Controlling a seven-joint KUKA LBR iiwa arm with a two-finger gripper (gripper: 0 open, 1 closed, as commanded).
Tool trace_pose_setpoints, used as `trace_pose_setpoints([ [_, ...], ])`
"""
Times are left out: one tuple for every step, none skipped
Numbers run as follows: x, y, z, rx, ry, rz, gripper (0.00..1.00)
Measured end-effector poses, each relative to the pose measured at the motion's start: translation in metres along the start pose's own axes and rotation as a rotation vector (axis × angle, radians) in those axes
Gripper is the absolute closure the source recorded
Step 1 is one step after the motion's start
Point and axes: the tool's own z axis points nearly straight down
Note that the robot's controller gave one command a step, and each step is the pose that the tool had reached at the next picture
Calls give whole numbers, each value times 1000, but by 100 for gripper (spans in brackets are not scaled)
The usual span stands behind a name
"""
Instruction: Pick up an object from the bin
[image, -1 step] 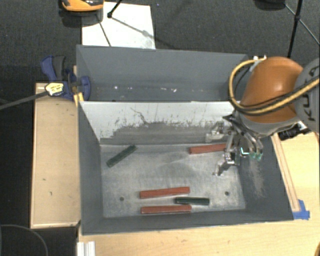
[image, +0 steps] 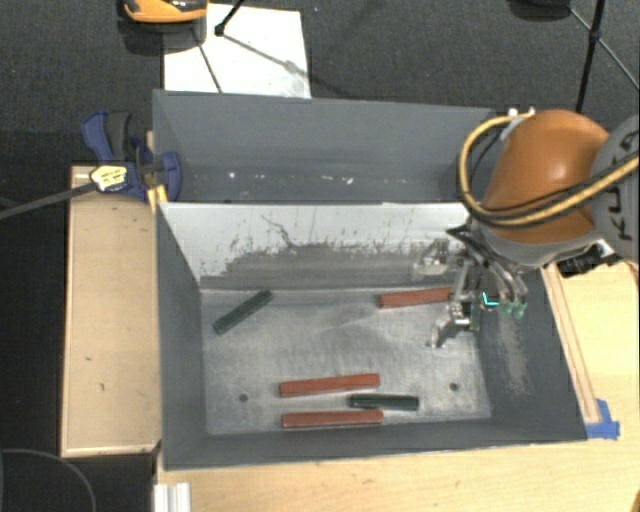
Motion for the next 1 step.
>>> trace_pose_setpoints([
  [16, 5, 41, 0, -4, -87, 0],
])
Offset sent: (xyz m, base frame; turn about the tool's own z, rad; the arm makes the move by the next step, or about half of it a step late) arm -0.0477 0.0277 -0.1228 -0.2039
